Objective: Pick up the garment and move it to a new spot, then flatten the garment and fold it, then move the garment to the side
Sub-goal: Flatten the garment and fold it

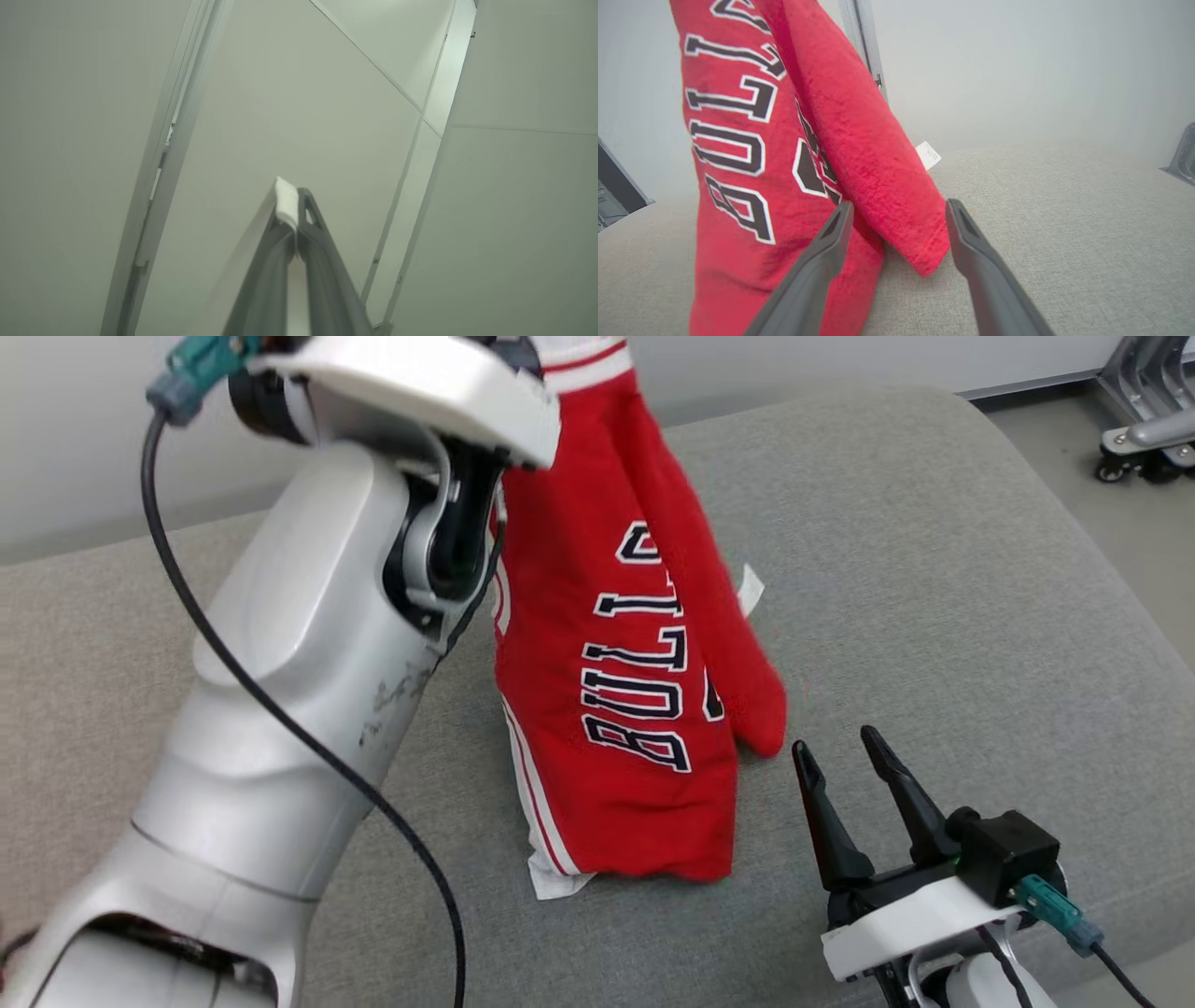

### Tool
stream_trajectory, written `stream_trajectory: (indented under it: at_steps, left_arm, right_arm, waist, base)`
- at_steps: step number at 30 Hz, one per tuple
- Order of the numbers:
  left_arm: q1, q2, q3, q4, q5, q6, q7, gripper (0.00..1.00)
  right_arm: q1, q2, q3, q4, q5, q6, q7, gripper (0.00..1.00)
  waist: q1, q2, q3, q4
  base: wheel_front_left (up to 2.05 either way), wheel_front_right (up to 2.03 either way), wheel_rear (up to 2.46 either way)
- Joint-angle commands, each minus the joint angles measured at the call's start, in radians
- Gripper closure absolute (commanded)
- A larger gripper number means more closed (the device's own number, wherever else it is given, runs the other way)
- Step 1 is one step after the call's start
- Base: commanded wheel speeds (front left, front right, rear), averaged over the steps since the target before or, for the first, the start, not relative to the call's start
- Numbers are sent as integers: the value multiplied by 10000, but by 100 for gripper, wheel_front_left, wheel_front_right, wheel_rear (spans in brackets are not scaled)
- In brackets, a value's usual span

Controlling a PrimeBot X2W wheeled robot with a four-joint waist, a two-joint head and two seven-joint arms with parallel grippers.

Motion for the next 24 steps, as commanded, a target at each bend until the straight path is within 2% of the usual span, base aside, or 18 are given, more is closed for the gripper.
stream_trajectory:
  at_steps: [1, 10, 18, 24]
  left_arm:
    - [491, 24, 231, -17, 365, -189, -4, 100]
    - [4094, 435, 2946, -1222, 2899, -875, -4, 100]
    - [6440, 460, 4964, -2479, 3430, -1463, -4, 100]
    - [7972, 280, 5874, -2804, 3515, -1788, -4, 100]
  right_arm:
    - [126, -59, -135, -49, -51, 20, -46, 0]
    - [141, -62, -509, -78, -427, 20, -46, 0]
    - [212, -64, -581, -85, -530, 20, -46, 0]
    - [366, -65, -787, 57, -616, 20, -46, 0]
  waist:
    - [-1, -1, 156, 272]
    - [-1, -1, 280, 1151]
    - [-1, -1, 246, 1526]
    - [-1, -1, 207, 1746]
  base:
    - [0, 0, 0]
    - [0, 0, 0]
    - [0, 0, 0]
    - [0, 0, 0]
